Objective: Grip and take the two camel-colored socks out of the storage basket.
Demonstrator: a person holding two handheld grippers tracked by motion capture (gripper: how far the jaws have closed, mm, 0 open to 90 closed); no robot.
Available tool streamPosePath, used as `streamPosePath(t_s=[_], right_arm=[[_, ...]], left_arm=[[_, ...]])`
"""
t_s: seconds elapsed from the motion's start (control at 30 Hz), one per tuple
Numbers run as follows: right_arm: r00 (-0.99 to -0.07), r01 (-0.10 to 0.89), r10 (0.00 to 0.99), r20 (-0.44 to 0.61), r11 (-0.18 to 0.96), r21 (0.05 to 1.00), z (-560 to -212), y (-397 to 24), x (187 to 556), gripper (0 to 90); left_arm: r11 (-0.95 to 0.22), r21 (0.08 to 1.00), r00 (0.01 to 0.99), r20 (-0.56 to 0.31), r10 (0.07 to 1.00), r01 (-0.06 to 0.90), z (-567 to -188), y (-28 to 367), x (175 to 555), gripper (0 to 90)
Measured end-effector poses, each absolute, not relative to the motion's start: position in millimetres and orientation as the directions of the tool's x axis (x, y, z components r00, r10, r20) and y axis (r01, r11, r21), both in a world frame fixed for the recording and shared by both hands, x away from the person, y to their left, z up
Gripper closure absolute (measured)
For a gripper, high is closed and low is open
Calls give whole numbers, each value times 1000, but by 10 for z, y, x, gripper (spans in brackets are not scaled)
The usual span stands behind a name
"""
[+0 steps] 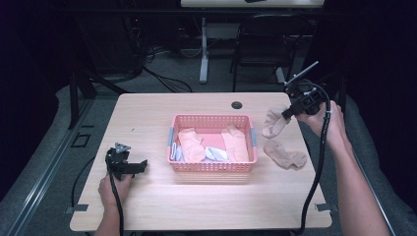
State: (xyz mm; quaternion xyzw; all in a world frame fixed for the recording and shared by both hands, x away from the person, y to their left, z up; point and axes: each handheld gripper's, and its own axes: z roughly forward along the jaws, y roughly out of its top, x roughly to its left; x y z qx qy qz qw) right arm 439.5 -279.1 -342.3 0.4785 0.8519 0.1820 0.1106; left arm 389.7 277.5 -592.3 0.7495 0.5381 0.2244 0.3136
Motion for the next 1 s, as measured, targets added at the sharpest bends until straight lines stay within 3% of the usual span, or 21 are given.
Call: streamPosePath(t_s=[0.47,1.0], right_arm=[[-469,821,883,-8,439,364,-3667,-3105,4368,834],[-445,852,896,3,422,310,-3929,-3143,4447,835]], left_arm=[[-224,712,320,-1,947,666,-5923,2775,3897,0],[-224,712,320,-1,947,666,-5923,2775,3897,0]])
